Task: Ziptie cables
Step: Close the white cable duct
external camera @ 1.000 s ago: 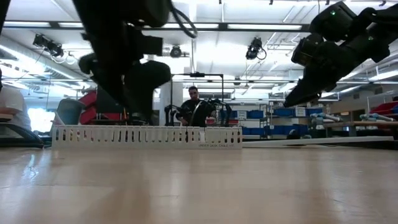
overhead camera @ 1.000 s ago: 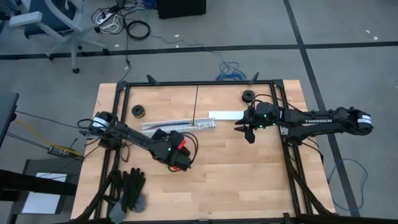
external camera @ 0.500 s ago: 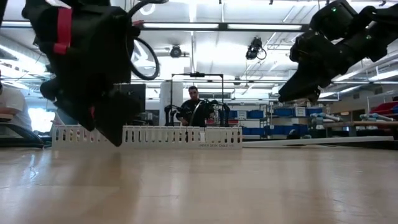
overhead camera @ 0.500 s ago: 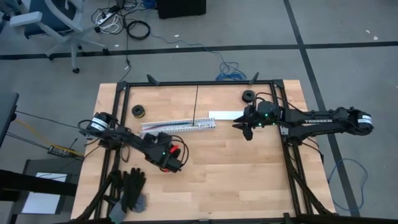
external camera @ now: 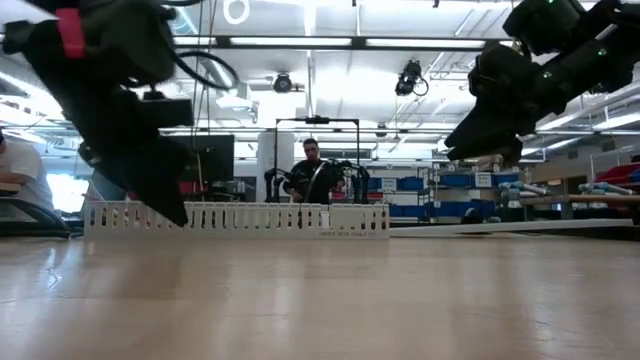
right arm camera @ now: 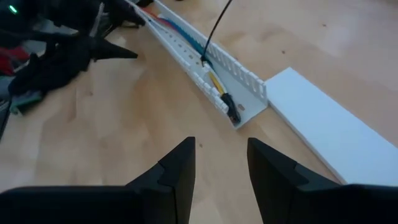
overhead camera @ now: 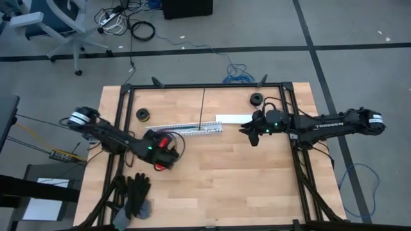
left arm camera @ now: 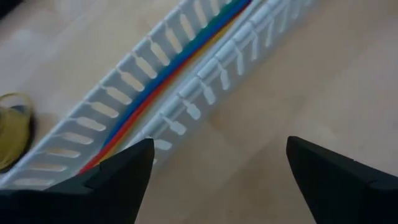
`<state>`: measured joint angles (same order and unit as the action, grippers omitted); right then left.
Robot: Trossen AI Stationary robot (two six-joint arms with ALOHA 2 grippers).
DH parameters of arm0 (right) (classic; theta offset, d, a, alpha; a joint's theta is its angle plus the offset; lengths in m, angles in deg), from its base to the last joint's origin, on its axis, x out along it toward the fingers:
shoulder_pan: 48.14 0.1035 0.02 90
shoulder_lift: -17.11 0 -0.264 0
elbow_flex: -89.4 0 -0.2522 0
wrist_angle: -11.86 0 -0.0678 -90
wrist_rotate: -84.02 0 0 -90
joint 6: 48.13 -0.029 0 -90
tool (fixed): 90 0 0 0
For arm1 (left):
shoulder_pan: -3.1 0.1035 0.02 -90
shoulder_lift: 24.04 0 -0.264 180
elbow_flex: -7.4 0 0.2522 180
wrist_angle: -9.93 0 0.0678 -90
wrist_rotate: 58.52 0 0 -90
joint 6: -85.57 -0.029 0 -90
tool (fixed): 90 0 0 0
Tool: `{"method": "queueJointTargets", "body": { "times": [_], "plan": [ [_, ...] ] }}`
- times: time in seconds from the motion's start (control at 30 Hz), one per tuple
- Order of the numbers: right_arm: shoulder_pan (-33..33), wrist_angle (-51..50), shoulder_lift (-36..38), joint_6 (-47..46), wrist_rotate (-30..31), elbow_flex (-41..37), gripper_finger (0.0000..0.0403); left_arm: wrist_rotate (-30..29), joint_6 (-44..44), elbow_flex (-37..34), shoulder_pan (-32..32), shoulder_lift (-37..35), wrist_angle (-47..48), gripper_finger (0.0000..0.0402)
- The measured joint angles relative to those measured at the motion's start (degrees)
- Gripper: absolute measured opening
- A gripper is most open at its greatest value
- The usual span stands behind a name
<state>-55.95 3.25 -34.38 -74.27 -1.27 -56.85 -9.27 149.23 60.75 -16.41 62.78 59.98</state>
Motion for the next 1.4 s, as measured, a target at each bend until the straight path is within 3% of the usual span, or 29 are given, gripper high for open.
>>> {"method": "queueJointTargets", "body": {
  "times": [0.23, 0.4, 0.63, 0.93, 1.13, 1.4],
  "plan": [
    [3.1, 0.6, 0.0, -3.7, 7.1, 0.0, 0.0128, 7.4, -14.4, -11.6, 0.1, -15.8, -15.6, 0.0343],
    [4.2, 1.2, 0.0, -4.9, 10.7, 0.0, 0.0128, 9.9, -19.7, -11.9, 0.3, -21.5, -11.7, 0.0343],
    [4.4, 2.5, 0.0, -5.6, 11.7, 0.0, 0.0128, 13.2, -16.6, -11.9, 3.4, -20.9, 2.8, 0.0343],
    [4.4, 4.1, -1.7, -5.3, 12.2, 0.0, 0.0128, 4.8, -12.4, -11.9, 11.5, -20.9, 4.1, 0.0343],
    [4.4, 8.7, -8.8, -4.2, 10.0, 0.0, 0.0128, 6.7, -16.8, -11.9, 16.3, -20.9, -4.2, 0.0343],
    [4.4, 17.4, -16.6, 2.1, 7.1, 0.2, 0.0128, 15.1, -24.9, -9.7, 16.5, -20.9, -19.6, 0.0343]
  ]
}}
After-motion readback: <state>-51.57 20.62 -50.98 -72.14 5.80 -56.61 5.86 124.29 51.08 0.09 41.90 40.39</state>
